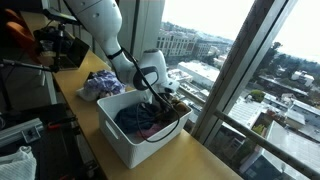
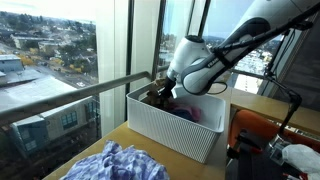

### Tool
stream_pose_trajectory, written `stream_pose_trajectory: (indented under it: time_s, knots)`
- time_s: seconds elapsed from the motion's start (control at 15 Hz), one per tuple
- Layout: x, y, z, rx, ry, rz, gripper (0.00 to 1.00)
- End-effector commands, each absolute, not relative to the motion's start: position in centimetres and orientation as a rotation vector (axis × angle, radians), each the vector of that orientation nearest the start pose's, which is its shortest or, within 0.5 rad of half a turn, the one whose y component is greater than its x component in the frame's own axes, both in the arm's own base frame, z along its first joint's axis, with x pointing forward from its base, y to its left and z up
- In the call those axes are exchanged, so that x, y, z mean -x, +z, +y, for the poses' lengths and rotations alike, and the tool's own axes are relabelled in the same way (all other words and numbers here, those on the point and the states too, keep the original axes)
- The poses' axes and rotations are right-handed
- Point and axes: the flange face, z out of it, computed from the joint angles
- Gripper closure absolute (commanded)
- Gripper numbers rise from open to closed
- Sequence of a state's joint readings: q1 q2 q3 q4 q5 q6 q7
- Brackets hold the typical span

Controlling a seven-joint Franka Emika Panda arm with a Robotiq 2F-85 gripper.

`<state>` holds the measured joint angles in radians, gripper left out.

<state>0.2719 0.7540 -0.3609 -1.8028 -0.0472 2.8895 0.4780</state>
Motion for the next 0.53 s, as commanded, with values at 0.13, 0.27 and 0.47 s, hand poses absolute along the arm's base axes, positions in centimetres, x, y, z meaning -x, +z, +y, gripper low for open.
stream_pose_trajectory:
  time_s: [0.13, 0.27, 0.47]
  knots:
    - [-63.6, 24.3, -1.6, 3.137, -0.805, 0.602, 0.98]
    - [-62.0, 26.1, -0.6, 3.123, -0.858, 0.577, 0.98]
    - [-59.5, 29.0, 0.7, 3.097, -0.914, 0.556, 0.98]
